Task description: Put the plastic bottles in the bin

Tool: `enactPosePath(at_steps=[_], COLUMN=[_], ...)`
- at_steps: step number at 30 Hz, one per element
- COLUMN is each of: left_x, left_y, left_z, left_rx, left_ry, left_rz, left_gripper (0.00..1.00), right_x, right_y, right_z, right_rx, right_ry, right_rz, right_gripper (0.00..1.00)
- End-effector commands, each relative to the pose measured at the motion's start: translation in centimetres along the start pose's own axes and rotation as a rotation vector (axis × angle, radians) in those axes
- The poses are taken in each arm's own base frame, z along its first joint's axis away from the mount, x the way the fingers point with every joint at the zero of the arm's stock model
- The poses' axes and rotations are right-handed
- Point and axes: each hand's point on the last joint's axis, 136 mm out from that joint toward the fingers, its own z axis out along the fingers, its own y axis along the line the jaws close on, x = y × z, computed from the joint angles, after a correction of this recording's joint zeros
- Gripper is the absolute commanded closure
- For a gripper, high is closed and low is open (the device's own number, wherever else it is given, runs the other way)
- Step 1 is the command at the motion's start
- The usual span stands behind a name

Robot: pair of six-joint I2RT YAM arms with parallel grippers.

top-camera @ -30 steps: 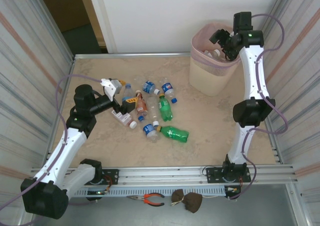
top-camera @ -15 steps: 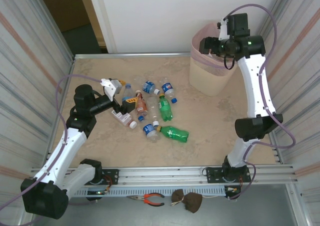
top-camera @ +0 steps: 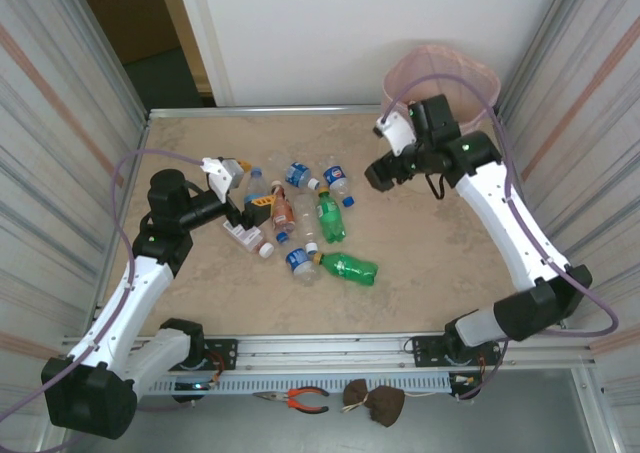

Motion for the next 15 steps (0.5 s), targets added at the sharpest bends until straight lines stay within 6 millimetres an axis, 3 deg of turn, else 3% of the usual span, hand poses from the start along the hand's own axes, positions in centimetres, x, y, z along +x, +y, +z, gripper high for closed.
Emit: enactPosePath(at_steps=[1, 8, 15], left_x=[-0.8, -0.8, -0.8], left_y=[-0.4, -0.4, -0.4], left_z=[0.2, 0.2, 0.1], left_rx=[0.021, 0.024, 0.019], left_ry=[-0.022, -0.023, -0.023], left_rz=[0.012, 0.011, 0.013], left_gripper=[0.01, 0.01, 0.01], right_x=[0.6, 5.8, 9.1], right_y=[2.7, 8.4, 11.3], right_z=[-0.4, 1.6, 4.2], right_rx=[-0.028, -0.136, -0.166], right_ry=[-0.030, 0.093, 0.194], right_rz=[-0.210, -0.437, -0.469], right_gripper=[0.14, 0.14, 0.14])
